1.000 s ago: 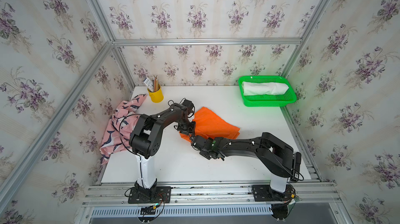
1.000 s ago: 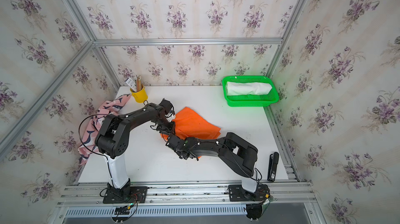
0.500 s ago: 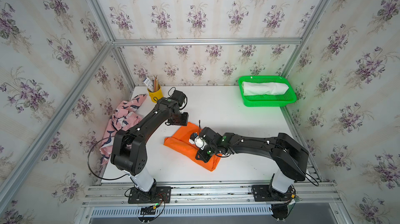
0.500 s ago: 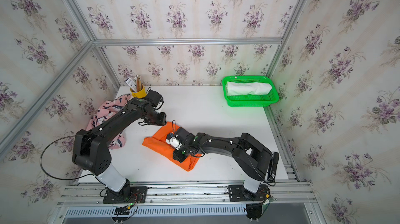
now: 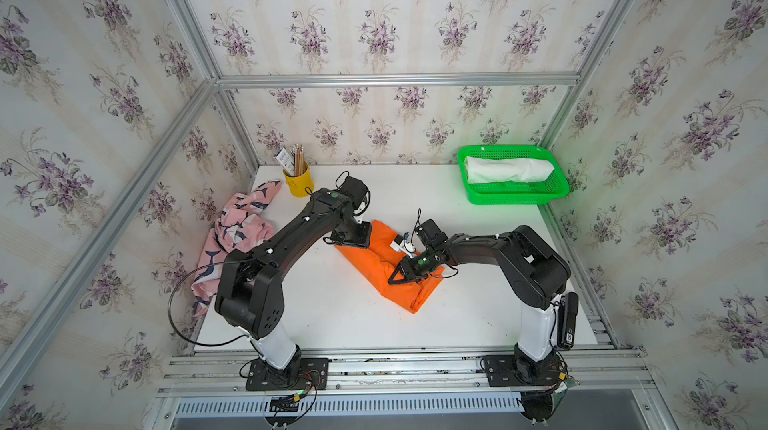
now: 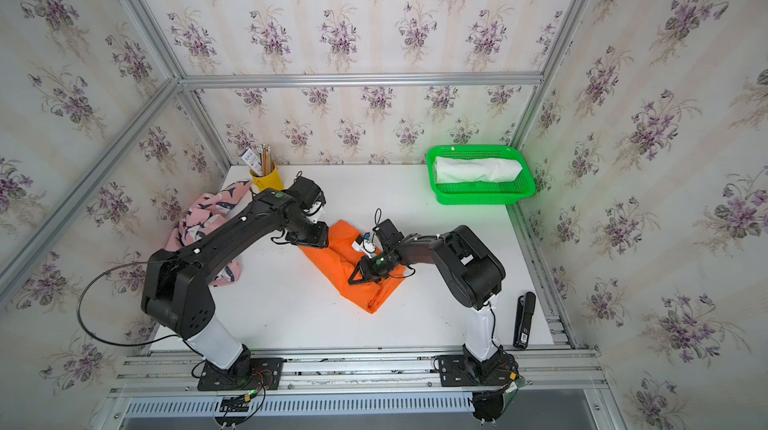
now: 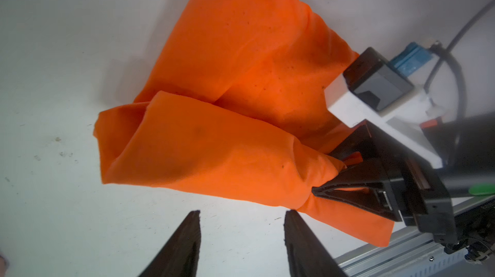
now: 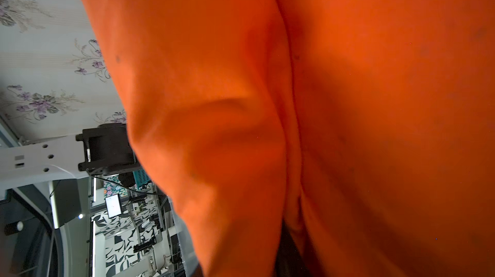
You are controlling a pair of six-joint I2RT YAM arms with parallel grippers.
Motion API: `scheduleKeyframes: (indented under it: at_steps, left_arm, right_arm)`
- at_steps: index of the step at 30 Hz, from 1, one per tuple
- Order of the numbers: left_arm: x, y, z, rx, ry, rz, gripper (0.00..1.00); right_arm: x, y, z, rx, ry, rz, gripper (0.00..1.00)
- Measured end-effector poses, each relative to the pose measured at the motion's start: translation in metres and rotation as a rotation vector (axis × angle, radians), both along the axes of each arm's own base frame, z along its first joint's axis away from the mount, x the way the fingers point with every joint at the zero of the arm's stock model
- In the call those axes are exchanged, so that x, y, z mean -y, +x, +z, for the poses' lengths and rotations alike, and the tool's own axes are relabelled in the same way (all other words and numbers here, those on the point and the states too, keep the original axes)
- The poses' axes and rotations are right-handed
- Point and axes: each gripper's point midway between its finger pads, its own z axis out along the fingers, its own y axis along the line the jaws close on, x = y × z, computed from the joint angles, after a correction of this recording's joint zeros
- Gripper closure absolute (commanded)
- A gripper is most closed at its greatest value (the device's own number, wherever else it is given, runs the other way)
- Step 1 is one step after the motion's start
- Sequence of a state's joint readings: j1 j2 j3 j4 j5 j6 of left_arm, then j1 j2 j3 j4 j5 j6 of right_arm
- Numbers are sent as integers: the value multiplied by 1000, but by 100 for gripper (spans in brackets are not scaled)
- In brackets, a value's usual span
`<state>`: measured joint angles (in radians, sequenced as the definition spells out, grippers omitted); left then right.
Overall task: Roll up the shorts
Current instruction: Roll the shorts at the center of the board.
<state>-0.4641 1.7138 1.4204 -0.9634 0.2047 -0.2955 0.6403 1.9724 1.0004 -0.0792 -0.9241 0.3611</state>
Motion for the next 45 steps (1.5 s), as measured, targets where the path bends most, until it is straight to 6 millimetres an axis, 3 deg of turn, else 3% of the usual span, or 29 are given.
scheduleKeyframes:
  at_steps: [8, 12, 19, 23, 27, 31, 35, 39, 43, 45]
  left_arm:
    - [13, 4, -44, -88, 29, -24, 51]
    - [19, 10, -71, -137, 39, -36, 52]
    - [28, 22, -94, -148, 32, -49, 53]
    - [29, 23, -96, -151, 27, -51, 53]
    - [30, 21, -97, -157, 15, -54, 52]
    - [29, 16, -91, -150, 14, -56, 52]
    - [14, 24, -80, -102, 78, -35, 53]
    - [4, 28, -86, -101, 136, -31, 54]
    - [1, 24, -92, -120, 153, -33, 54]
    - [0, 23, -94, -124, 154, -34, 54]
  right_arm:
    - [11, 4, 4, 26, -30, -43, 59]
    - [20, 4, 18, 59, -61, -87, 54]
    - [39, 0, 39, 126, -125, -142, 49]
    - [55, -7, 36, 153, -189, -160, 55]
    - [72, -16, 21, 162, -251, -175, 76]
    - [83, -23, 4, 165, -297, -173, 81]
    - [92, -26, -8, 162, -351, -175, 74]
    - [100, -21, -2, 207, -412, -180, 55]
    - [103, -2, 31, 351, -490, -197, 38]
    - [91, 4, 57, 467, -502, -174, 32]
